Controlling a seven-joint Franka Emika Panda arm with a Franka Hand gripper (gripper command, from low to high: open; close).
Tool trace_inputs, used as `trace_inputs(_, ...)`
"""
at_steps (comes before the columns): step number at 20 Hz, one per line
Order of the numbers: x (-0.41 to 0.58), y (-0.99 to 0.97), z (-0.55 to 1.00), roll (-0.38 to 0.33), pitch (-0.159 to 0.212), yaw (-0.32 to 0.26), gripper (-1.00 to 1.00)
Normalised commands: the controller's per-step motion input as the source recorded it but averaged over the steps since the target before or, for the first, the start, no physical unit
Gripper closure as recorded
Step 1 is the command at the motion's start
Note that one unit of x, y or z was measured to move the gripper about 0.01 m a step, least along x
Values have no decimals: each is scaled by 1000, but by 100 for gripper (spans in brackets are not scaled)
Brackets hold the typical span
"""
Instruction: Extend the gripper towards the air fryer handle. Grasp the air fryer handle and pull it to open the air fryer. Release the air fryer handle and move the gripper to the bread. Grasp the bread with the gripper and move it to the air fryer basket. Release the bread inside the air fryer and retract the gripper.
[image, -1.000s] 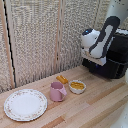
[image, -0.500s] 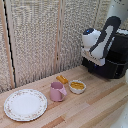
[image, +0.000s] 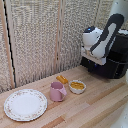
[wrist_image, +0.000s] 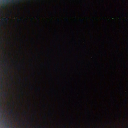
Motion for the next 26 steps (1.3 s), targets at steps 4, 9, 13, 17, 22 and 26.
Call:
trace_inputs(4, -17, 694, -44, -122, -5, 12, 100)
trace_inputs(9, 22, 425, -329, -99, 27, 62, 100)
trace_inputs(13, 13, 223, -161, -67, 43, 46, 100)
trace_inputs(17, -28, 169, -65, -7, 18, 0, 100)
trace_inputs(22, -34, 276, 155, -18, -7, -47, -100)
trace_inputs(26, 0, 303, 382, 64, -10, -48, -100)
